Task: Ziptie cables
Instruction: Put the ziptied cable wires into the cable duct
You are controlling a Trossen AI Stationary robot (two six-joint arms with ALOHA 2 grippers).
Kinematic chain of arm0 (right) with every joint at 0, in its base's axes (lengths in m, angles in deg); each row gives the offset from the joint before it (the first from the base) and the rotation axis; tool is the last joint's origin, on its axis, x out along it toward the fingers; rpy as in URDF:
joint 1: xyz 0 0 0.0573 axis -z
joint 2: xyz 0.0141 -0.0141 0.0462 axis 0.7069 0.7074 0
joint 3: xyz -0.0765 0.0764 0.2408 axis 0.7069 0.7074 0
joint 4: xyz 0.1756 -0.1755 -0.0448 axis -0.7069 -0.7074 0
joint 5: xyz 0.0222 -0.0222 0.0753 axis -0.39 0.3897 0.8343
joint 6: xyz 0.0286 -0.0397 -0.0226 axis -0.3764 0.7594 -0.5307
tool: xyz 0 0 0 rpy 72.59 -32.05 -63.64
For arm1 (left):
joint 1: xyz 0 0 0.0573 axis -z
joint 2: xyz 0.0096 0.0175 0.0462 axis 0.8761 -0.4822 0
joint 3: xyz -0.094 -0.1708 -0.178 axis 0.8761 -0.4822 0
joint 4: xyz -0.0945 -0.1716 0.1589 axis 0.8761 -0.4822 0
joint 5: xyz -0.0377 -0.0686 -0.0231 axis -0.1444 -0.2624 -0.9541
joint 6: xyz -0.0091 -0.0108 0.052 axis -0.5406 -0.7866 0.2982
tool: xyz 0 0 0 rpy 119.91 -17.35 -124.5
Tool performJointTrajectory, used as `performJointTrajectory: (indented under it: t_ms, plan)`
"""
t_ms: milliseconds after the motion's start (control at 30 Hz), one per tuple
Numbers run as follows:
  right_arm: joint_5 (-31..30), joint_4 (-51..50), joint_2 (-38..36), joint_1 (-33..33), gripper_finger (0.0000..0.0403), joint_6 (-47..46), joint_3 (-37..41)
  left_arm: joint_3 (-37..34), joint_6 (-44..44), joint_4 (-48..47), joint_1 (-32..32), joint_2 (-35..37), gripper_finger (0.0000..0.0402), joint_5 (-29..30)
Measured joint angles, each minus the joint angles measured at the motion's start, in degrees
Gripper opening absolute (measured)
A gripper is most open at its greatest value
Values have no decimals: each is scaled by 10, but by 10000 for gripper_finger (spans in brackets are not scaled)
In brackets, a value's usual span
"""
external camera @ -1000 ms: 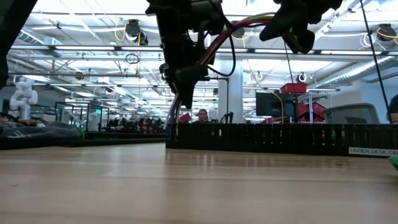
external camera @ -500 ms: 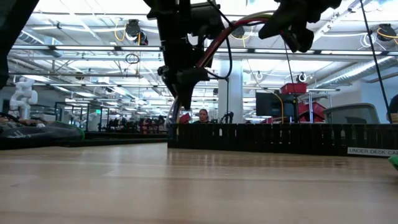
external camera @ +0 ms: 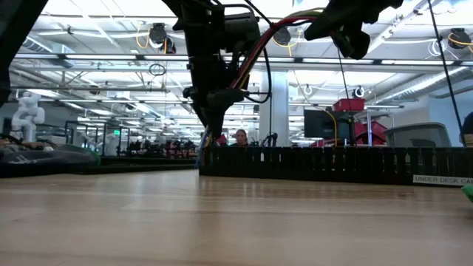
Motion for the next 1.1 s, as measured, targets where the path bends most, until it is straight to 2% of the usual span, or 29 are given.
performJointTrajectory:
  t_ms: [100, 133, 333, 567, 767, 1100]
  plan:
    - [2, 0, 0, 0, 0, 0, 0, 0, 0, 9, -1, 0, 34, 4]
    - [2, 0, 0, 0, 0, 0, 0, 0, 0, 14, -2, 0, 20, 5]
    - [2, -17, 0, -4, 0, -10, 0, 1, 0, -20, 0, 0, 12, 12]
    - [9, -130, 0, -39, 0, -80, 0, 2, 2, -83, 16, 10, 10, 17]
    - [15, -158, 1, -58, 0, -131, -1, 1, 17, -69, 33, 20, 9, 17]
    - [26, -217, 18, -61, 0, -159, -1, 0, 15, -3, 48, 20, 8, -4]
